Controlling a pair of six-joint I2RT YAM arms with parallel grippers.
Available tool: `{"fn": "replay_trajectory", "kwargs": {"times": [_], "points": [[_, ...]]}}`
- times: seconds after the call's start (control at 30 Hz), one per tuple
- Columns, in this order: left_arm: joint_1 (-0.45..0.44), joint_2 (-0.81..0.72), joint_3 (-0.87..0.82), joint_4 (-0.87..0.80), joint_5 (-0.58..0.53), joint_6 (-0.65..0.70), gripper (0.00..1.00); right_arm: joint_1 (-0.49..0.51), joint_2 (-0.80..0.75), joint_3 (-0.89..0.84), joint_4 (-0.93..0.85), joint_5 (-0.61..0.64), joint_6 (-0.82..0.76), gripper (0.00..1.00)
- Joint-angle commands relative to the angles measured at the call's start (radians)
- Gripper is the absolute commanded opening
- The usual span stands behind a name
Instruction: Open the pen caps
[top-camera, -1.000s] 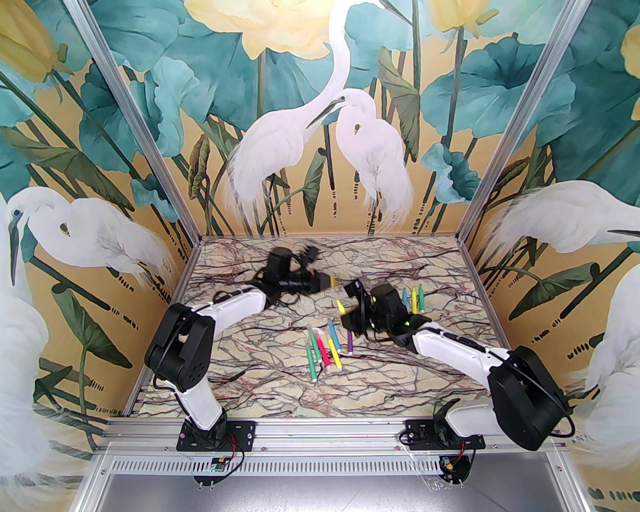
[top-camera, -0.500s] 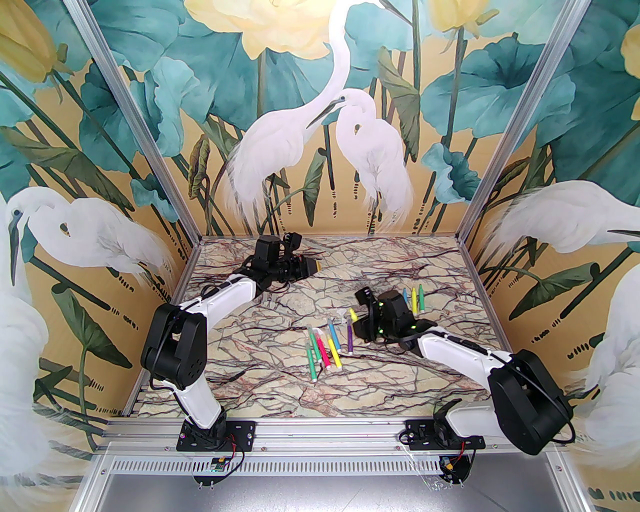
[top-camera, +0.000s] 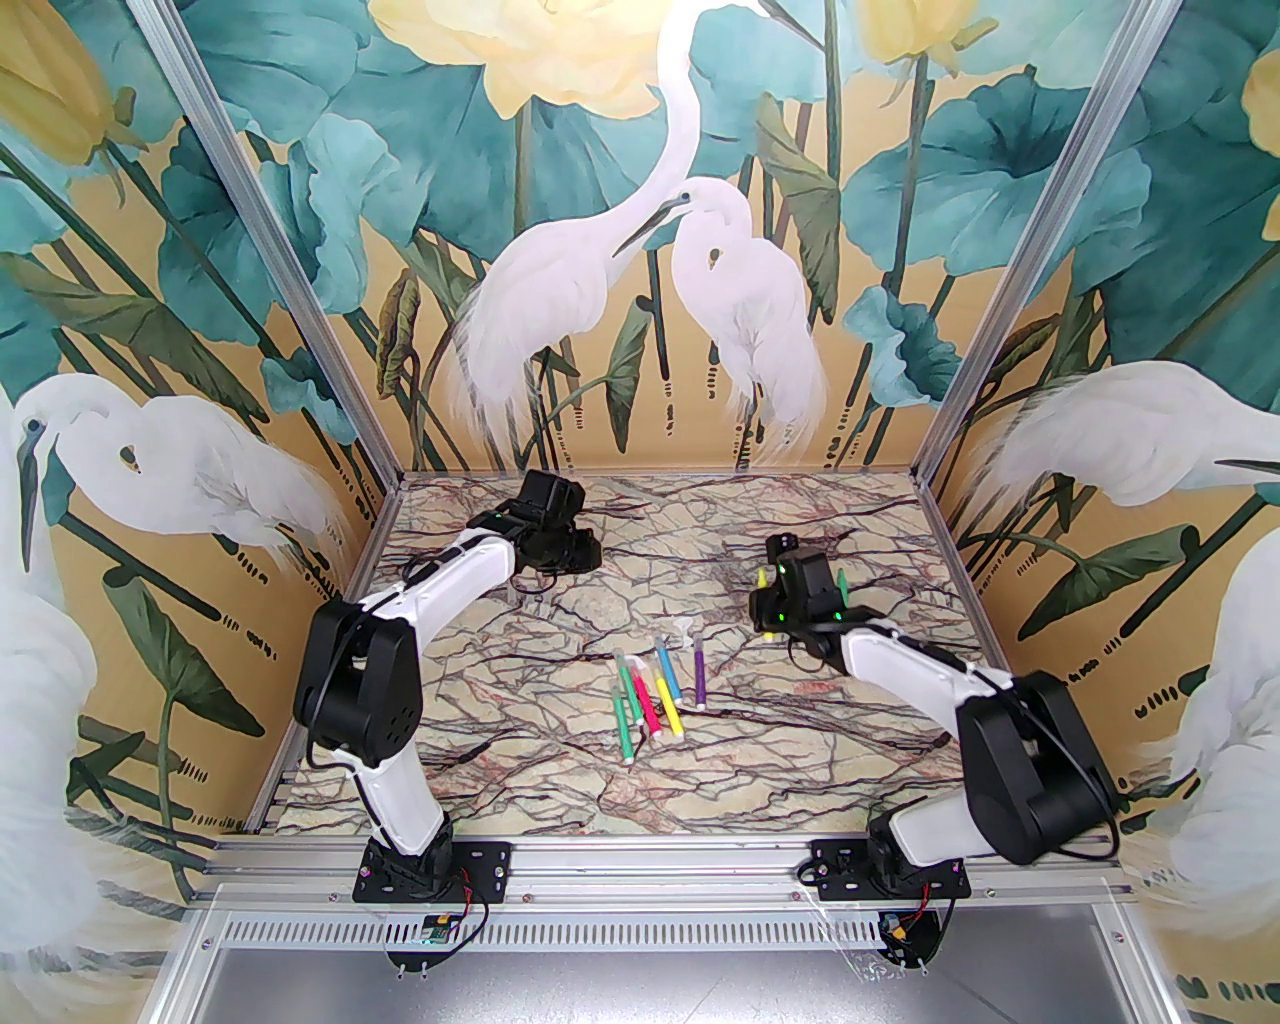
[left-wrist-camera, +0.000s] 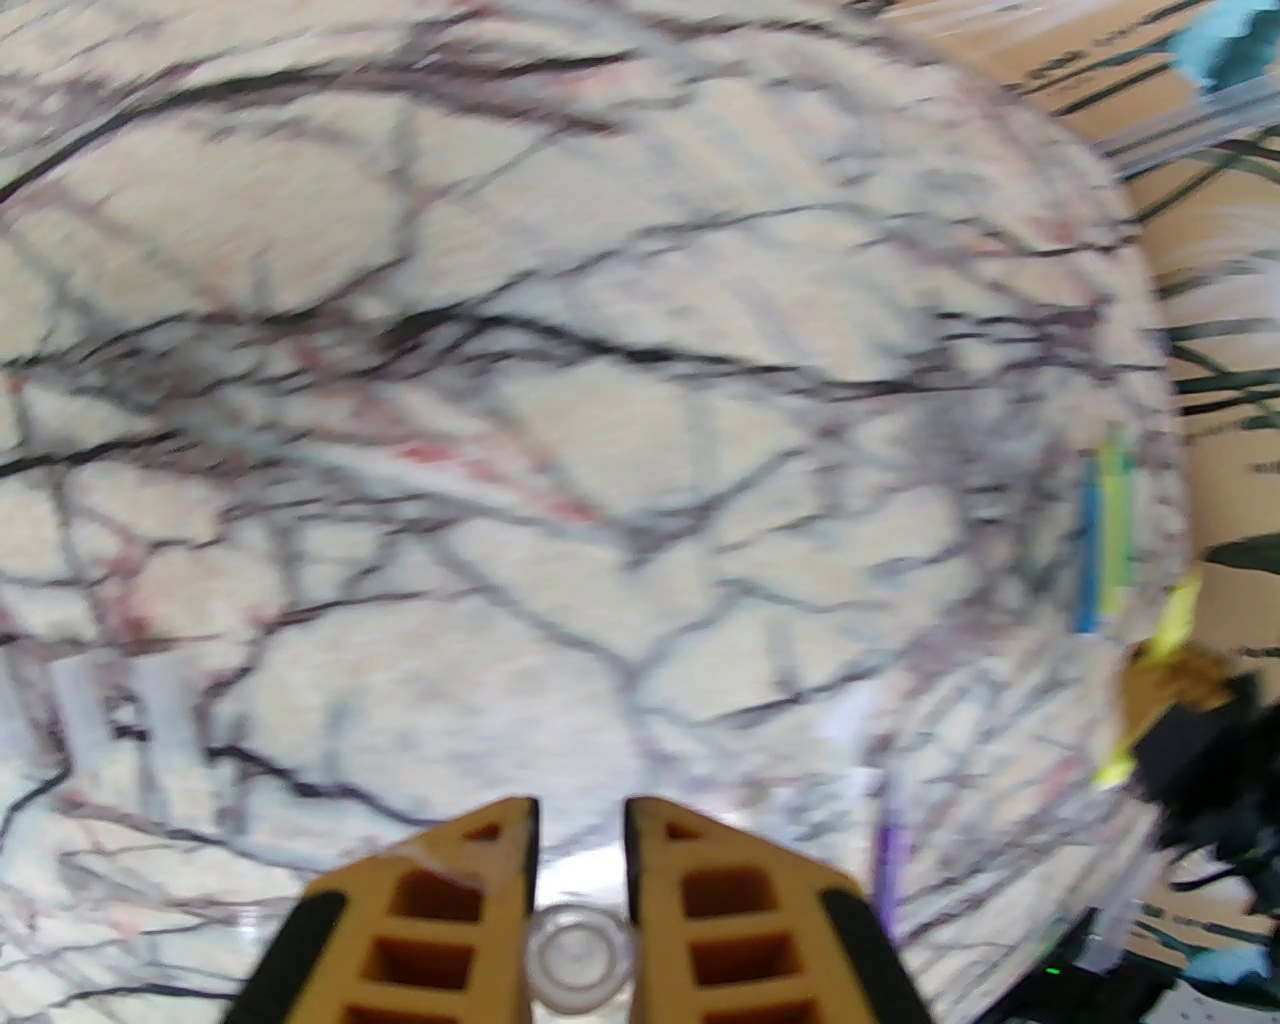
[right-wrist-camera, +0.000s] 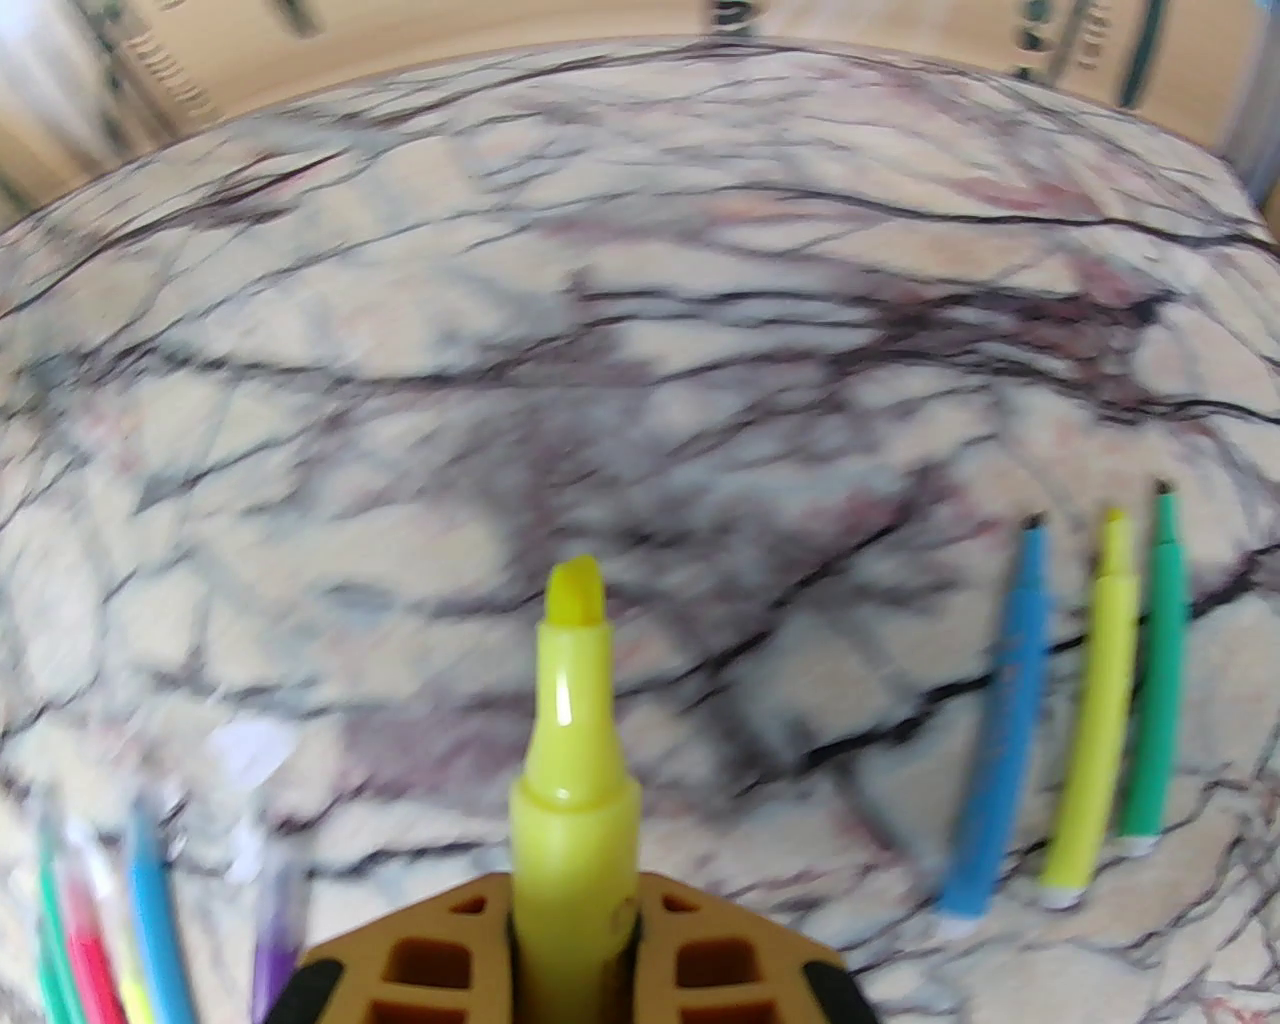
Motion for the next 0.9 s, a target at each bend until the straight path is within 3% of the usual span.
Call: {"fn": "replay_trajectory", "kwargs": {"times": [0.0,0.87], "points": [[0.007,0.041,0.019,-0.083,-0.106,0.043,0.0,-0.018,0.065,0.059,-0.063,0.124,0.057,0.0],[0.028,0.232,0.09,-0.125,-0.255,0.084,0.0,-0.098,0.321,0.241,-0.169,0.213,0.134,0.0]]}}
